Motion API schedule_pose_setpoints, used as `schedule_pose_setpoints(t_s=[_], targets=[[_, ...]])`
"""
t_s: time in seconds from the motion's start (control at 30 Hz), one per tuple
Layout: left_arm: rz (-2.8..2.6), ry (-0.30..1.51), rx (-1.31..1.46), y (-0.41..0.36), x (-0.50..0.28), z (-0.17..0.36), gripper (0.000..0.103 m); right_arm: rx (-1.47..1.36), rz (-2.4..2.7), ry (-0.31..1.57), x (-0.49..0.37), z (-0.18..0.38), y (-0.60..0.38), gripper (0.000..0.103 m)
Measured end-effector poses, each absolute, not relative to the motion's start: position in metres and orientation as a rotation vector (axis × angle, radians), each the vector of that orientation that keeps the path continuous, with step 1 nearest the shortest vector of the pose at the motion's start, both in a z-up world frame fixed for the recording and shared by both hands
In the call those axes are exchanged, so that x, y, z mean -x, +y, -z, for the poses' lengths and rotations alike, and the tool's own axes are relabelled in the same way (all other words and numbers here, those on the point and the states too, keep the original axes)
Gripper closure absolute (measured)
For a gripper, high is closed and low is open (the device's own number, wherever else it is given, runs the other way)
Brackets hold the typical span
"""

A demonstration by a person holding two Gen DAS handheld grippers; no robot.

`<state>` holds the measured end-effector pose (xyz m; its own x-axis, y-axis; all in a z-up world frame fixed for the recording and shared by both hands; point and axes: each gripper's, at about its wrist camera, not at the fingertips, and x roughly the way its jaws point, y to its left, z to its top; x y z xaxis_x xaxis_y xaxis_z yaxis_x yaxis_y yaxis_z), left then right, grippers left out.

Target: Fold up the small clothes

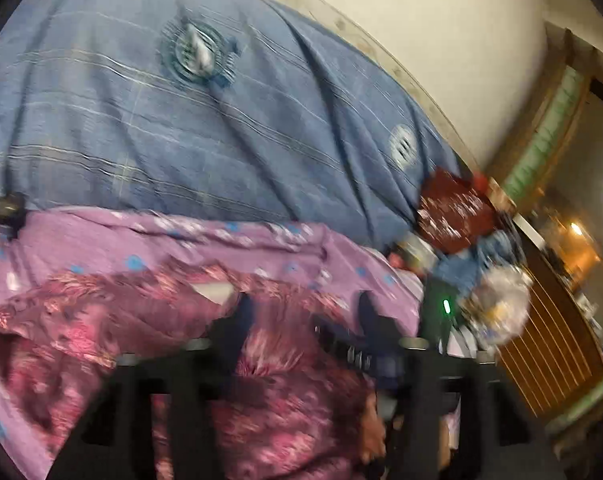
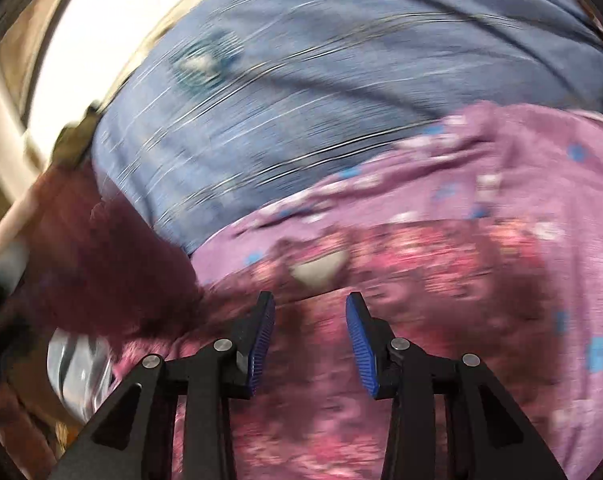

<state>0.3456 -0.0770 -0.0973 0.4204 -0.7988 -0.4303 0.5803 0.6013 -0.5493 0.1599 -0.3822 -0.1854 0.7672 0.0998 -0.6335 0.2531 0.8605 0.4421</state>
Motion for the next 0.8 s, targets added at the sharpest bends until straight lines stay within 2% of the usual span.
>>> schedule_pose_setpoints(t_s=[0.07,0.13,0.17,0.43,0.6,0.67,0.73,0.8], targets=[[0.896,0.681,0.347,-0.069,-0.341,0.092,0.042,-0.611,0.104,0.678,-0.152,0.185,-0.402,0.055],[0.856,0.643,0.407,-0.046,-0.347,0.089,0.030,-0.662,0.095,0.668,-0.147,0.185,-0.413,0.050],[0.816,0.632,0.441,-0.027,-0.351,0.092,0.028,-0.678,0.078,0.678,-0.147,0.186,-0.416,0.049],[0.292,0.718,0.402,0.071,-0.374,0.151,0.029,-0.733,-0.091,0.946,-0.172,0.222,-0.387,0.048],[0.201,0.786,0.426,0.094,-0.364,0.170,0.030,-0.740,-0.067,1.040,-0.184,0.245,-0.367,0.049],[0.193,0.801,0.427,0.091,-0.367,0.170,0.029,-0.683,-0.051,1.029,-0.184,0.241,-0.357,0.055],[0.192,0.814,0.414,0.087,-0.367,0.172,0.029,-0.636,-0.069,1.036,-0.187,0.241,-0.345,0.096],[0.189,0.828,0.404,0.085,-0.362,0.176,0.029,-0.576,-0.020,1.006,-0.184,0.237,-0.336,0.097]])
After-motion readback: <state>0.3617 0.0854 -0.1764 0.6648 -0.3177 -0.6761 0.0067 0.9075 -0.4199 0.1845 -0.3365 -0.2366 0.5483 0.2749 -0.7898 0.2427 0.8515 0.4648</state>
